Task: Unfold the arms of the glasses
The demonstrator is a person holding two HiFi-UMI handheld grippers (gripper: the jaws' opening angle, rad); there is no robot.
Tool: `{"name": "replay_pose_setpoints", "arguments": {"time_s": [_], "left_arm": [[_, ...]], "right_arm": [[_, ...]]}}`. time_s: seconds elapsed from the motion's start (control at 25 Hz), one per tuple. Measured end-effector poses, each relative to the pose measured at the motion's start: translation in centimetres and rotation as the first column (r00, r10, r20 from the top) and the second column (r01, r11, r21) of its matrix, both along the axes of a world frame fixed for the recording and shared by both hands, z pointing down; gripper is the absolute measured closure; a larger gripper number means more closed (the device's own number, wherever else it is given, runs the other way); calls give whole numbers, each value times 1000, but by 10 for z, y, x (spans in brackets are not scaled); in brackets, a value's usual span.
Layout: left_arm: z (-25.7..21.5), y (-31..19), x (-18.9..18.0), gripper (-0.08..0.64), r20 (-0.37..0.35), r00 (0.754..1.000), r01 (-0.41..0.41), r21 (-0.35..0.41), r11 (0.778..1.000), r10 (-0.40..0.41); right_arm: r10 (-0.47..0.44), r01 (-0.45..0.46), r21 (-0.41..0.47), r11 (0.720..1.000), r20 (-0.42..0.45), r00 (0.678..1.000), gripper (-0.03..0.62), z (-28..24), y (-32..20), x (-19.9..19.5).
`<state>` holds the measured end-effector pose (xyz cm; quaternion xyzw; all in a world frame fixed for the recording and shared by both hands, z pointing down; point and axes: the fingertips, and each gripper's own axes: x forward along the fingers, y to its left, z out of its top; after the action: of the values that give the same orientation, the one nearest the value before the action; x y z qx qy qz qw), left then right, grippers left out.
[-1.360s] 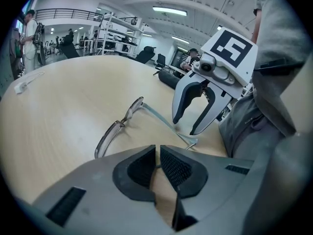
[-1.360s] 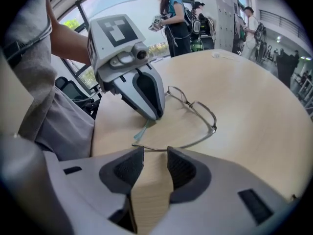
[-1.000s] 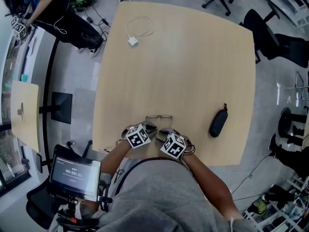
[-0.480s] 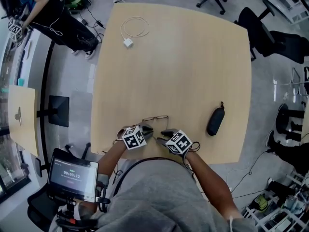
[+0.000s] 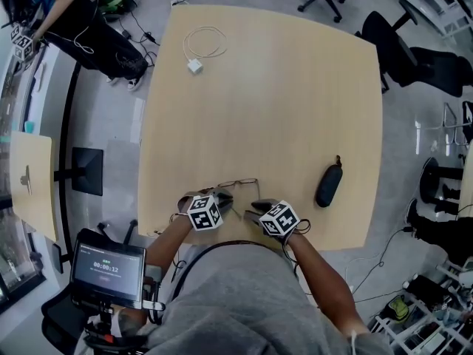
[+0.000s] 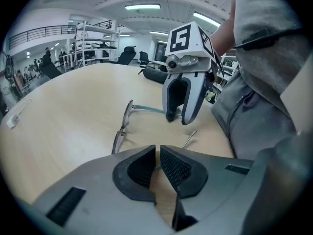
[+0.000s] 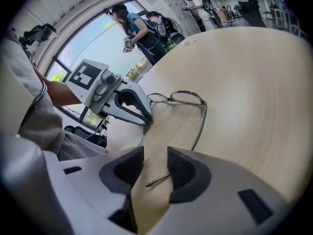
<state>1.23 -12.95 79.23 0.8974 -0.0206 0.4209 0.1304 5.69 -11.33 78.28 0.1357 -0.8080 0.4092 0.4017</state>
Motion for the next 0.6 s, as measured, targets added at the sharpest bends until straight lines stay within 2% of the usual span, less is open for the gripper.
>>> {"name": "replay_pose_setpoints", "arguments": {"time_s": [0.12,0.32,0.48,0.6], "left_arm": [[-1,15,5,552,-1,999,-48,-26,998,48],[1,34,-2,552,38,992,-120,-46,992,122],[6,32,-17,552,60,993,-99,-48,994,102],[2,23,-20,552,30,996,-82,-34,996,83]], "right_arm": [[16,-16,-3,1000,3,1000,442,1,-2,-1],[69,-69,-25,997,20,997,443,1,-7,7],[73,-73,-24,997,15,997,443,4,-10,11],[72,-72,-28,997,8,997,443,9,-13,13]]}}
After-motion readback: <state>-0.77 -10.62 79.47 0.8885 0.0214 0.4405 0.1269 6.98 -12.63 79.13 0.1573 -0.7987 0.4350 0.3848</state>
